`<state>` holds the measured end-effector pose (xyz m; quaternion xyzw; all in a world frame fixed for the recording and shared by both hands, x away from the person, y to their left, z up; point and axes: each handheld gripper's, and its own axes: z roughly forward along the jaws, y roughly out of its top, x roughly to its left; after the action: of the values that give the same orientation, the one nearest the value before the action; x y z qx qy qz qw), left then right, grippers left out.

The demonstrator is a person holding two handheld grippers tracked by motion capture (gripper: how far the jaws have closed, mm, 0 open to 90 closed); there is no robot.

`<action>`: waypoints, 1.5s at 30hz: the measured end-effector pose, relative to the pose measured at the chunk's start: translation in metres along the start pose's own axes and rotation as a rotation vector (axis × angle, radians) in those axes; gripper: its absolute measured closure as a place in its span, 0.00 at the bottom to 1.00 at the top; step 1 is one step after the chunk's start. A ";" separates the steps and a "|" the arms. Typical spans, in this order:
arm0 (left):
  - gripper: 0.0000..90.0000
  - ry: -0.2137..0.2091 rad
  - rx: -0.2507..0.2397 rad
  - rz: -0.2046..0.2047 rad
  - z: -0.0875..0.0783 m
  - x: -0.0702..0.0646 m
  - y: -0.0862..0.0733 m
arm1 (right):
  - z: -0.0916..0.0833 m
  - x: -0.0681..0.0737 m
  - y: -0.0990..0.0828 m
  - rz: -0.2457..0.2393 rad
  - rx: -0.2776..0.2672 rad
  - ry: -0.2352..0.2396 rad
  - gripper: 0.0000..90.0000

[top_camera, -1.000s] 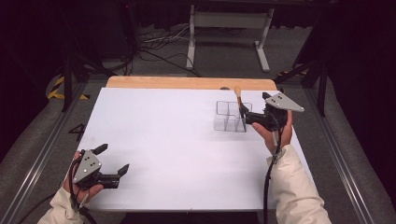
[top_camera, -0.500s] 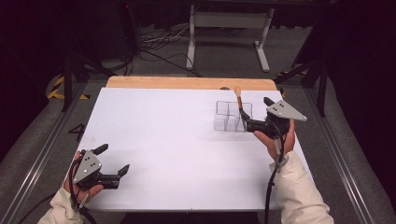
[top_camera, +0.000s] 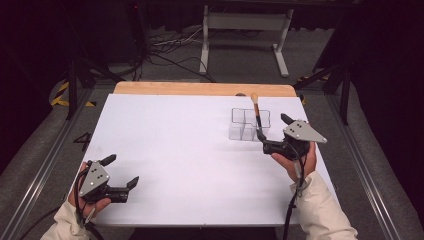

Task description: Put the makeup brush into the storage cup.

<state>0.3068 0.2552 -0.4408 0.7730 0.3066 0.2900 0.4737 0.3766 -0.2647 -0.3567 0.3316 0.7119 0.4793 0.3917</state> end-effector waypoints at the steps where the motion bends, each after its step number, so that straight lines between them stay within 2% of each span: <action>1: 0.02 -0.001 -0.002 0.000 0.000 0.000 0.000 | -0.002 0.002 -0.001 -0.004 -0.002 0.007 0.10; 16: 0.02 -0.004 0.001 0.003 0.000 -0.001 0.000 | -0.011 0.016 -0.016 -0.032 0.008 0.021 0.10; 25: 0.02 -0.003 0.008 0.008 0.001 -0.001 0.000 | -0.018 0.023 -0.024 -0.049 -0.013 0.023 0.12; 37: 0.02 -0.009 0.011 0.015 0.002 -0.003 0.001 | -0.034 0.022 -0.045 -0.057 -0.002 0.020 0.11; 45: 0.02 -0.011 0.010 0.022 0.002 -0.004 0.001 | -0.041 0.020 -0.061 -0.081 0.031 0.012 0.09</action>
<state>0.3059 0.2514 -0.4412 0.7802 0.2971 0.2893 0.4684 0.3255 -0.2845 -0.4095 0.3060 0.7344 0.4538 0.4013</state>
